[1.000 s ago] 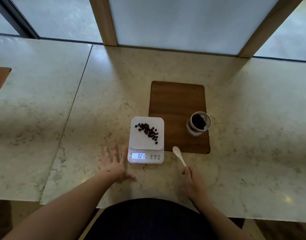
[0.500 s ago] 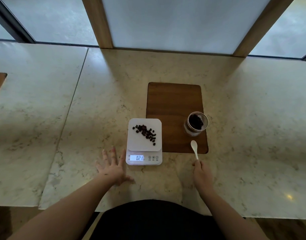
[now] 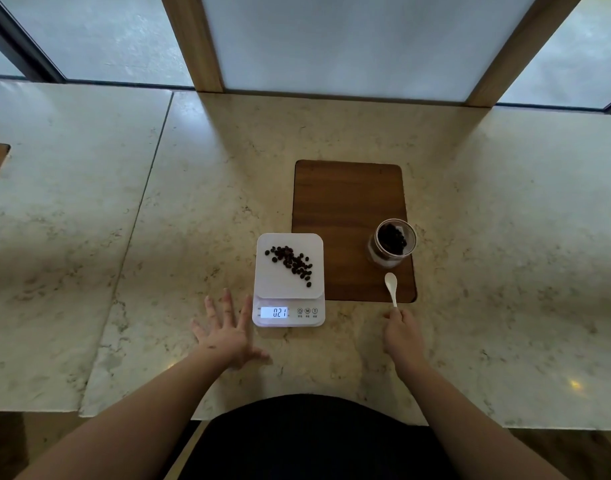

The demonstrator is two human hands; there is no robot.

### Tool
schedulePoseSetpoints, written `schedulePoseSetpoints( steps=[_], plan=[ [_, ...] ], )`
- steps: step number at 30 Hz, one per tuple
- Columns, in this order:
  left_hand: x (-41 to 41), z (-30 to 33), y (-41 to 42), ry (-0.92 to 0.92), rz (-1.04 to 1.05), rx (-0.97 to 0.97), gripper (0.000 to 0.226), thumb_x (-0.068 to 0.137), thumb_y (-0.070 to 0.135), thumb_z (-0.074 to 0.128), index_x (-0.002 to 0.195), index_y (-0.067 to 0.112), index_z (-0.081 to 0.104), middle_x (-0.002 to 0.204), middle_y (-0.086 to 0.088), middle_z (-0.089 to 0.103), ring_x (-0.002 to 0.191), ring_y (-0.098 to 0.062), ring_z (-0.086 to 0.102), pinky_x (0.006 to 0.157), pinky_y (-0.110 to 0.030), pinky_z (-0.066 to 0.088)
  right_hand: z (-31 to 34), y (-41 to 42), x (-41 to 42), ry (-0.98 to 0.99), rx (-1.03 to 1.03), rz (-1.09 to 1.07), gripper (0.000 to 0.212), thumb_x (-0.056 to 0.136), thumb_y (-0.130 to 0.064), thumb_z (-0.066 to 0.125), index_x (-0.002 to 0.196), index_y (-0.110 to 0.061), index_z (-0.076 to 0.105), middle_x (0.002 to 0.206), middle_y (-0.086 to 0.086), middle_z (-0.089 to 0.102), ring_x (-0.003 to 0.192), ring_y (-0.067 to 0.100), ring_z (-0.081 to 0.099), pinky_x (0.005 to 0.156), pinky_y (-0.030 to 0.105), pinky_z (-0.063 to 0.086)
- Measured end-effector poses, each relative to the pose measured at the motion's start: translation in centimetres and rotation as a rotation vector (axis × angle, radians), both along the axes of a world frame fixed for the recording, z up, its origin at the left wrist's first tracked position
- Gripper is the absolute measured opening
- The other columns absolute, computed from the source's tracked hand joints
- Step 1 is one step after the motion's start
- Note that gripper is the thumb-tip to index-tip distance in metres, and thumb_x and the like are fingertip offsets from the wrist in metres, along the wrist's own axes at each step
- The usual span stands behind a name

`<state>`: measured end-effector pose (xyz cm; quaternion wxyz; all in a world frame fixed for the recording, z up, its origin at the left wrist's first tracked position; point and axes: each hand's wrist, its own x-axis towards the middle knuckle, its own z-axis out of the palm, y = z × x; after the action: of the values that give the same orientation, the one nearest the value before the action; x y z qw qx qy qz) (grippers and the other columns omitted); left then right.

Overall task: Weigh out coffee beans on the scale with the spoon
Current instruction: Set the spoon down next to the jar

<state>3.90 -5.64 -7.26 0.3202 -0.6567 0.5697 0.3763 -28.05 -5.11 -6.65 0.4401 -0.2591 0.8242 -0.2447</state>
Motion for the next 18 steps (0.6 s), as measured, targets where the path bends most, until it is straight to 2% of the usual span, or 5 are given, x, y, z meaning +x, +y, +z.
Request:
schedulePoseSetpoints(
  steps=[4,6,9,13,18],
  plan=[
    [0.1,-0.1,0.2,0.01,-0.013,-0.017,0.133,0.064,0.094,0.049,0.126,0.038,-0.055,0.122,-0.006,-0.071,0.118,-0.045,-0.059,0.108,-0.078,-0.01,0.0,0.0,0.1,0.018,-0.062,-0.003,0.024,0.102,-0.028,0.038,0.101,-0.012,0.056,0.088,0.014,0.064,0.074,0.028,0.061,0.068,0.046,0.053],
    [0.1,0.0,0.2,0.02,-0.014,-0.022,0.133,0.063,0.095,0.049,0.125,0.039,-0.055,0.121,-0.006,-0.072,0.116,-0.043,-0.06,0.108,-0.078,-0.011,-0.1,0.1,-0.1,0.028,-0.067,-0.025,0.021,0.102,-0.028,0.04,0.105,-0.012,0.053,0.092,0.016,0.065,0.076,0.026,0.063,0.06,0.041,0.052],
    [0.1,0.1,0.2,0.02,-0.018,-0.018,0.134,0.063,0.094,0.049,0.126,0.039,-0.055,0.123,-0.007,-0.07,0.117,-0.044,-0.059,0.108,-0.078,-0.011,-0.5,0.5,-0.4,0.035,-0.037,-0.04,0.018,0.102,-0.03,0.042,0.098,-0.014,0.05,0.085,0.014,0.069,0.067,0.024,0.063,0.053,0.037,0.05],
    [0.0,0.4,0.2,0.011,-0.016,-0.014,0.132,0.066,0.093,0.049,0.129,0.037,-0.053,0.12,-0.007,-0.071,0.119,-0.044,-0.058,0.108,-0.077,-0.01,-0.8,1.1,-0.7,0.116,-0.022,0.001,0.023,0.1,-0.035,0.046,0.093,-0.014,0.052,0.078,0.008,0.071,0.069,0.028,0.067,0.062,0.046,0.057],
    [0.0,0.5,0.2,0.029,-0.01,-0.014,0.133,0.066,0.092,0.051,0.132,0.037,-0.051,0.123,-0.007,-0.07,0.119,-0.043,-0.058,0.11,-0.077,-0.01,-0.8,1.5,-1.1,0.332,0.039,0.238,0.024,0.098,-0.035,0.049,0.08,-0.02,0.054,0.076,0.003,0.064,0.064,0.017,0.061,0.05,0.03,0.043]
  ],
)
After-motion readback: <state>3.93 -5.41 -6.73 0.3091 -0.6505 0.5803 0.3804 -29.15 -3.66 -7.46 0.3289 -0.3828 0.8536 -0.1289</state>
